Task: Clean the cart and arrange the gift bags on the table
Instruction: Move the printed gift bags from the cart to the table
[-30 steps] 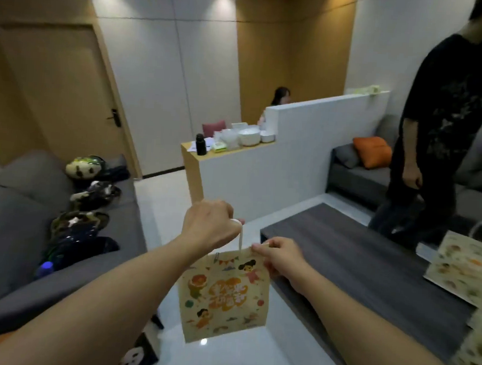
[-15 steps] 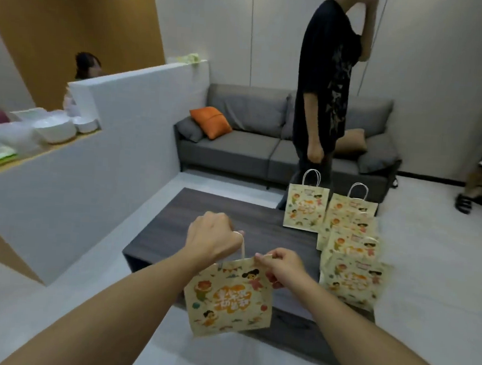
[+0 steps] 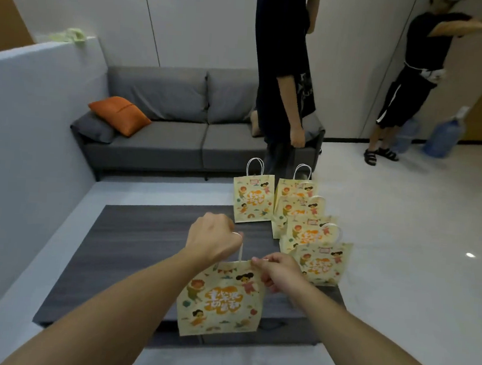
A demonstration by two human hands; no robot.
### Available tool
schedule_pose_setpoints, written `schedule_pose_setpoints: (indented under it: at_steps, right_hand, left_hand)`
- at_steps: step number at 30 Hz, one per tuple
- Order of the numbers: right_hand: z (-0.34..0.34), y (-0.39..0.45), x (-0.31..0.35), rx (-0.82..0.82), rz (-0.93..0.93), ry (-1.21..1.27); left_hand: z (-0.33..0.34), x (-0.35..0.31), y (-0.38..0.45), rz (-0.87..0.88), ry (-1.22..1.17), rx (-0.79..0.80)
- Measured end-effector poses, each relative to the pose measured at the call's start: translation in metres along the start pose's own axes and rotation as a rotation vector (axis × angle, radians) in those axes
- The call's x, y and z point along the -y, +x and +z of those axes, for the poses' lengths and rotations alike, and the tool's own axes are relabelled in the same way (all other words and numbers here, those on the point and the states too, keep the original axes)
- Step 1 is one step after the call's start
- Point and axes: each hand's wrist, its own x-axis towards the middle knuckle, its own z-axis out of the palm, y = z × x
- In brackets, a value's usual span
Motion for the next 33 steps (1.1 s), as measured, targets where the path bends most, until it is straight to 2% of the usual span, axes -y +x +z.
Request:
schedule_pose_setpoints:
  at_steps: [10, 19, 23, 27, 33]
  right_hand:
    - [-0.023, 0.171, 0.033, 0.035, 0.064, -0.056]
    - [-0.053, 0.320, 0.069, -0.011, 0.022, -0.334]
    - [-0.059, 0.370, 0.079, 0.002, 0.072, -0.277]
    - [-0.064, 0.407, 0.076, 0.002, 0.134, -0.202]
    - [-0.071, 0.444, 0.066, -0.015, 0.152, -0.235]
  left_hand:
    - [0.048, -0.003, 0.168, -0.044, 0.044, 0.099]
    - [0.094, -0.020, 0.316, -0.074, 0.059, 0.220]
    - [0.113, -0.016, 0.374, -0.088, 0.061, 0.227]
    - [0.137, -0.015, 0.414, -0.121, 0.029, 0.252]
    - [0.176, -0.015, 0.440, -0.147, -0.018, 0.291]
